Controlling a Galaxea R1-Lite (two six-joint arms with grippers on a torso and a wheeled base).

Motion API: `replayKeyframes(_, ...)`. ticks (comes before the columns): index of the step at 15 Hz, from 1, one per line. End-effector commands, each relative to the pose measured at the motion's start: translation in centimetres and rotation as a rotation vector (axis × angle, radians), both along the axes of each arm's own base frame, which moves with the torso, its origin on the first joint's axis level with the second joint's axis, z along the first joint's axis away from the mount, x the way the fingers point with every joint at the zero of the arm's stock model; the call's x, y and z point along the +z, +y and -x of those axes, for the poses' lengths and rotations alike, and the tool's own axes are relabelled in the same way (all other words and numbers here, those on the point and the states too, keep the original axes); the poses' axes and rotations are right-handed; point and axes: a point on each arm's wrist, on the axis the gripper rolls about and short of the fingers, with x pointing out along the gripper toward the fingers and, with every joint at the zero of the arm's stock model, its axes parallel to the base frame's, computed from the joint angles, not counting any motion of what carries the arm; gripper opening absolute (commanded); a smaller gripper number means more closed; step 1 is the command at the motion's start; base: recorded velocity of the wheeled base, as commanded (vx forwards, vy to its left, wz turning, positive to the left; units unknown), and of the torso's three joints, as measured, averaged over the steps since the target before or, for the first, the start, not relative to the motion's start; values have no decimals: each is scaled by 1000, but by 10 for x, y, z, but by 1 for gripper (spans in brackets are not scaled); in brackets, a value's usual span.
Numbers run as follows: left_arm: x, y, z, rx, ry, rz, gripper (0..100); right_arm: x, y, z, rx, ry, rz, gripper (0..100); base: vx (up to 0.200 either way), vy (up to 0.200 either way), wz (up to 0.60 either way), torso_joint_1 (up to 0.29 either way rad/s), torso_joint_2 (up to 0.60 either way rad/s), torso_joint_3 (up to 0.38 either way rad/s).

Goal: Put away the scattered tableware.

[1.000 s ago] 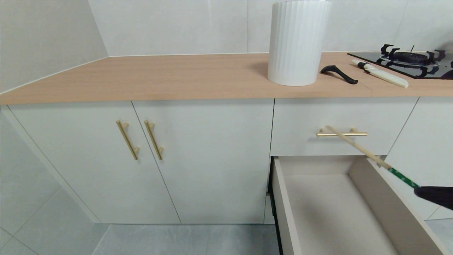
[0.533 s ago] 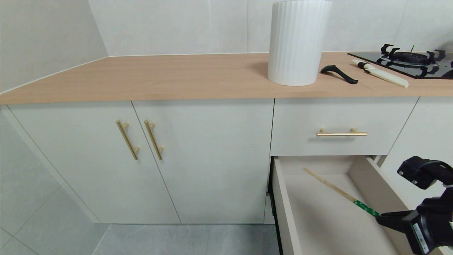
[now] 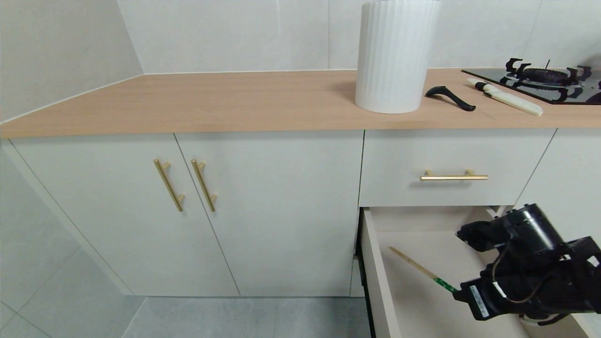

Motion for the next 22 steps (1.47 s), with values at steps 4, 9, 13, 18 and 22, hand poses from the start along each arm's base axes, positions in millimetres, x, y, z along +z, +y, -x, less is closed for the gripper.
replayKeyframes(4, 0, 0, 0, 1, 1, 0, 100, -77, 33, -57, -213, 187, 33, 0, 0, 0, 0, 0, 0, 0)
replayKeyframes(9, 0, 0, 0, 1, 1, 0, 100, -120, 38, -69, -264, 171, 99, 0, 0, 0, 0, 0, 0, 0)
replayKeyframes(13, 0, 0, 0, 1, 1, 0, 100, -126, 38, -71, -272, 158, 105, 0, 0, 0, 0, 0, 0, 0)
replayKeyframes(18, 0, 0, 0, 1, 1, 0, 100, -125, 38, -72, -273, 155, 101, 100, 0, 0, 0, 0, 0, 0)
replayKeyframes(22, 0, 0, 0, 1, 1, 0, 100, -118, 38, -71, -273, 141, 92, 100, 0, 0, 0, 0, 0, 0)
